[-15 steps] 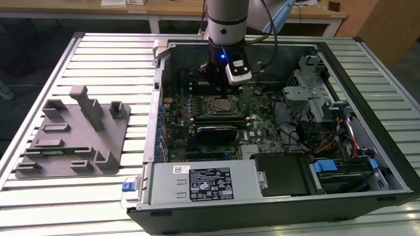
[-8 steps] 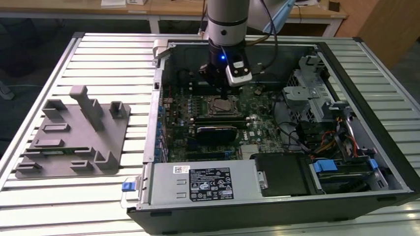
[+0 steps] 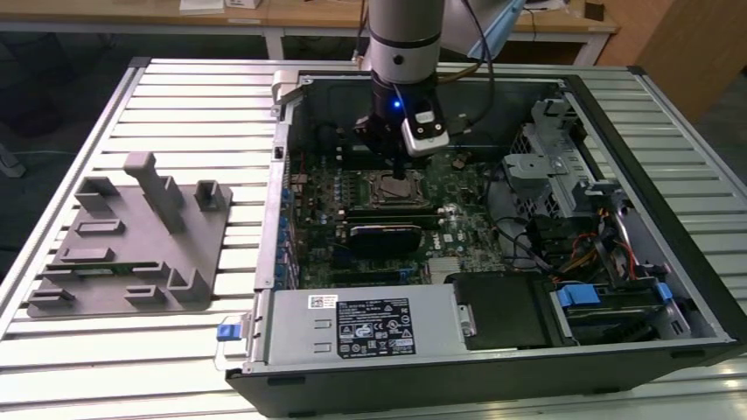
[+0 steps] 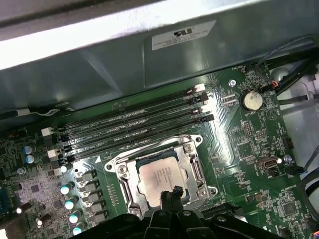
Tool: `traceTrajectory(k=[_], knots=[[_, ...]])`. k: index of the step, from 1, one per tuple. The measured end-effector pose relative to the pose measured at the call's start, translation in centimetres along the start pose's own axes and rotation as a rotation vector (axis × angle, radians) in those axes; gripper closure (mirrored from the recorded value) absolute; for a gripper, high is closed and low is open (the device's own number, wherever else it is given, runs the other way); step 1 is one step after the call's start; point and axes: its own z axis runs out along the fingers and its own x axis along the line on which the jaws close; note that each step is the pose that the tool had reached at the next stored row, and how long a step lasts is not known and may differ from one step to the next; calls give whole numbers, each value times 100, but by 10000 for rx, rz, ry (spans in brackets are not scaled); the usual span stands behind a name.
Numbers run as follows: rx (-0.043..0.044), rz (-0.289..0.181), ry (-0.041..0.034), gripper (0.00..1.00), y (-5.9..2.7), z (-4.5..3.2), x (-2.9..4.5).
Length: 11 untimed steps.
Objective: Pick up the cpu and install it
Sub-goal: 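Install the second cpu locking lever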
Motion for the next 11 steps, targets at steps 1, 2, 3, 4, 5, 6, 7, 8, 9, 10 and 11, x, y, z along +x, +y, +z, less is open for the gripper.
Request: traceTrajectory(k=[1,2,3,4,5,6,7,8,9,10,11], knots=[[0,-1,0,89,-6,0,-2],[0,-2,0,89,-12,1,-4],[-1,-5,0,89,-20,1,-6],[-1,-10,0,89,-30,1,-9],[-1,-16,0,89,-41,1,-13],[-2,-22,0,89,-53,2,-17],[-3,-28,0,89,-64,2,-20],[-2,-34,1,89,-75,1,-24],[-3,-41,1,89,-85,1,-27],[-3,-47,1,89,-94,1,-30],[-4,-55,2,89,-102,1,-32]])
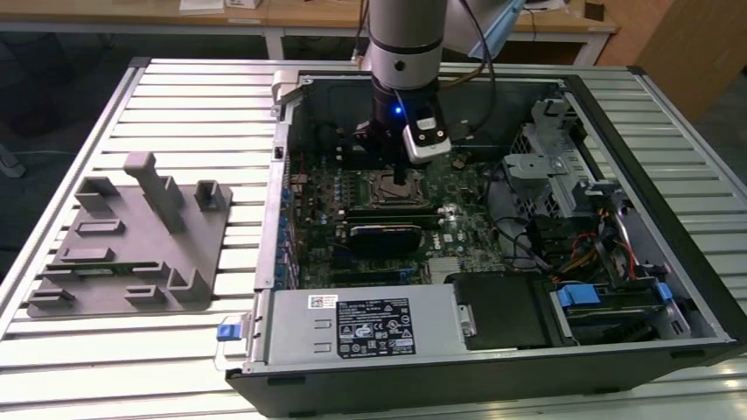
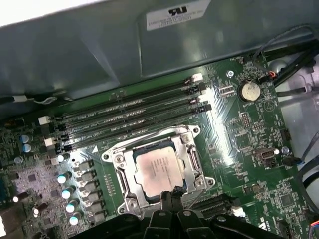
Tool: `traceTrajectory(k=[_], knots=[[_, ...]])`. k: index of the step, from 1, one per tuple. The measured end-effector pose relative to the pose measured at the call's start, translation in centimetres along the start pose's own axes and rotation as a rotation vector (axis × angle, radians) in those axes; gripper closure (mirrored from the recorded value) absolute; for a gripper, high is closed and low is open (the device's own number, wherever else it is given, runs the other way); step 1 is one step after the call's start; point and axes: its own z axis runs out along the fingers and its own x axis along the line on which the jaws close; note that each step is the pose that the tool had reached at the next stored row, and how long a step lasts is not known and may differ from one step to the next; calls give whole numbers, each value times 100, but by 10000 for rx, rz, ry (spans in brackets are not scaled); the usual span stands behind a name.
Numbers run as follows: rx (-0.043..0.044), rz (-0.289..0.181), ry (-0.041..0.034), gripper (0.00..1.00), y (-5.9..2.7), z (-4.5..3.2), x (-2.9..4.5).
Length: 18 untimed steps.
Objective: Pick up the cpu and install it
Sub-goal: 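Install the second cpu locking lever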
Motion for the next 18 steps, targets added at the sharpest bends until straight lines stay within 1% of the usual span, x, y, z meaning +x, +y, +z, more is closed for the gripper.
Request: traceTrajectory(k=[18], knots=[[-17,-240,8,89,-139,0,-43]])
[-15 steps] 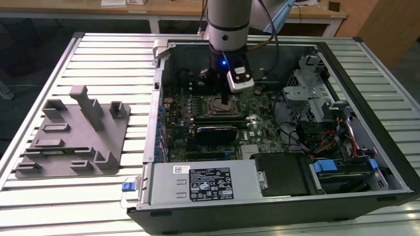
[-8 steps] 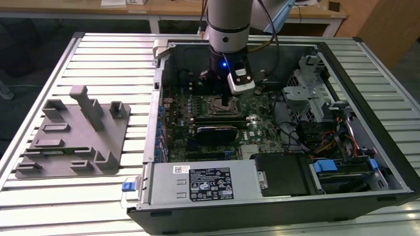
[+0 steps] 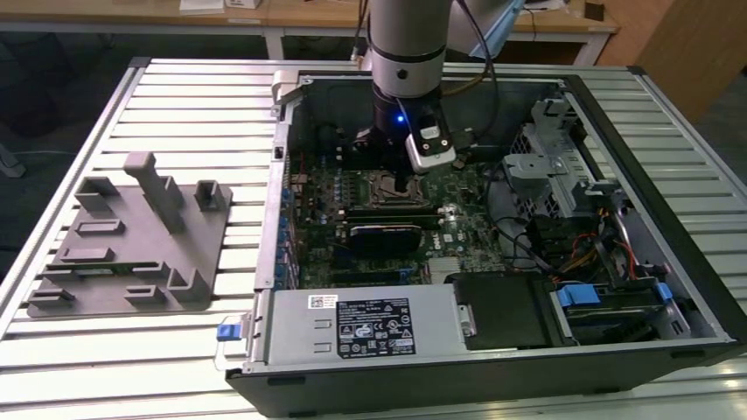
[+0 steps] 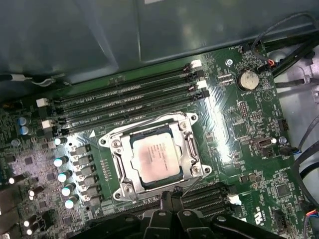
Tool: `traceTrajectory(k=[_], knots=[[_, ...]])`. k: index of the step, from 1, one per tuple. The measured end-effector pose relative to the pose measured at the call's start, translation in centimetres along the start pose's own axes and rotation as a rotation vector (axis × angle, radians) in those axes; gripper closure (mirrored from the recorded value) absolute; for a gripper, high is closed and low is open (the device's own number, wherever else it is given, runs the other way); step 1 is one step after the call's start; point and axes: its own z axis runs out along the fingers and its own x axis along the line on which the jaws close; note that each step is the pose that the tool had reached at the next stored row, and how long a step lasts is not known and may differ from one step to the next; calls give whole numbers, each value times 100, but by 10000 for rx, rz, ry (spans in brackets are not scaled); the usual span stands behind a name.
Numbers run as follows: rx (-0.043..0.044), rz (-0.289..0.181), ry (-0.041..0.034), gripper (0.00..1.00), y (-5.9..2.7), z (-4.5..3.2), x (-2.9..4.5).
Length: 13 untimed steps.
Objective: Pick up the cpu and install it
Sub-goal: 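Install the second cpu locking lever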
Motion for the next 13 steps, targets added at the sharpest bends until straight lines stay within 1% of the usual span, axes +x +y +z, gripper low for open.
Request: traceTrajectory(k=[7,13], knots=[[-9,-136,3,89,-51,2,-14],[-24,-350,12,89,-78,10,-21]])
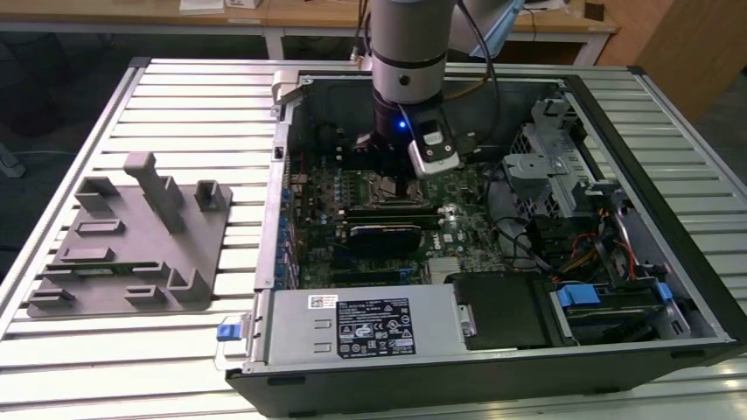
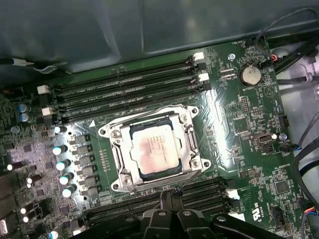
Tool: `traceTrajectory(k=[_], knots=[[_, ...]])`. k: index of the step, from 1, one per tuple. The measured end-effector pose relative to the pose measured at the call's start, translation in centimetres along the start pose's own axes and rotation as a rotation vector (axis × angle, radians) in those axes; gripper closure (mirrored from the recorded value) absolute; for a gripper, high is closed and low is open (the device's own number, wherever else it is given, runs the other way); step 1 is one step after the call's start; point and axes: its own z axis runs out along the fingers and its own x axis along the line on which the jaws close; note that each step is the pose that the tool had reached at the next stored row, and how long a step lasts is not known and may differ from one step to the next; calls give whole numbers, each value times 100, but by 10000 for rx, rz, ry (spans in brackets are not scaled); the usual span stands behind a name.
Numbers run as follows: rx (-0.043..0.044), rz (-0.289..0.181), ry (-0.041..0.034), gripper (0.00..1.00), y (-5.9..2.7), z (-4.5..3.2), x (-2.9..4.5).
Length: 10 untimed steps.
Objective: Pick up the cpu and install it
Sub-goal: 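Install the second cpu locking lever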
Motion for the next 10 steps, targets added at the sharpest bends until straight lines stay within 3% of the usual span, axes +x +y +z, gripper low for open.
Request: traceTrajectory(k=[10], knots=[[-71,-1074,31,89,-7,6,-1]])
